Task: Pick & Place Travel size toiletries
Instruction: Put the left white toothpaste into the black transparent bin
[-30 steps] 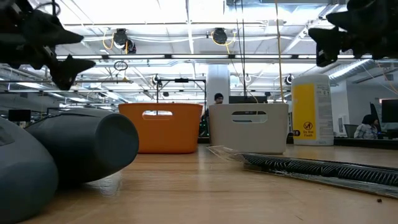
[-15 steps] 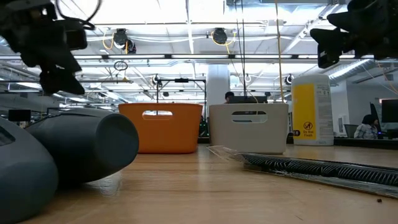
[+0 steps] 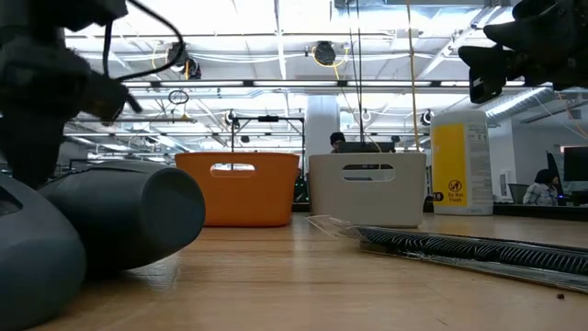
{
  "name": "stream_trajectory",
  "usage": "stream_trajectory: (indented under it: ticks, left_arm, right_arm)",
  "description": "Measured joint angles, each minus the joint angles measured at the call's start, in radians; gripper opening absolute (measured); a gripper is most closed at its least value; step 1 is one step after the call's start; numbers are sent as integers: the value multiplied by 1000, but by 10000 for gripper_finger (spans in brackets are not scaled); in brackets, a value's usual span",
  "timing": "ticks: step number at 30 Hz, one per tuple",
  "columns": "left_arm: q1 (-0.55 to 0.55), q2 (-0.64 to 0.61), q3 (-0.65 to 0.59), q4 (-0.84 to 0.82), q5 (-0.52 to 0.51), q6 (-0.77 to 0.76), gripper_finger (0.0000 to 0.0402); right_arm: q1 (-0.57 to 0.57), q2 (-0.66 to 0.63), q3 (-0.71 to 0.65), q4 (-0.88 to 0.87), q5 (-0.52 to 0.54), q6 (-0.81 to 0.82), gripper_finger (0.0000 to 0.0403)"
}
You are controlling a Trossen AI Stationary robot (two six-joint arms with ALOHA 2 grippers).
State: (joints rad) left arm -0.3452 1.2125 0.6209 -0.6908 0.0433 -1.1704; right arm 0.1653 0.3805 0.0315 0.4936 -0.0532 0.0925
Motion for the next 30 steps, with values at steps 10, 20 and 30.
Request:
stream_trajectory:
  ticks: [10, 20, 30]
  left_arm:
    - [-51, 173, 0, 5, -33, -104, 273]
    - [-51, 245, 5, 1, -52, -127, 273]
    - [-50, 246, 3, -11, -50, -97, 182]
  right_arm:
    - [0, 0, 0, 1, 0, 0, 171]
    - [0, 0, 0, 2, 0, 19, 171]
    - [0, 0, 0, 2, 0, 19, 171]
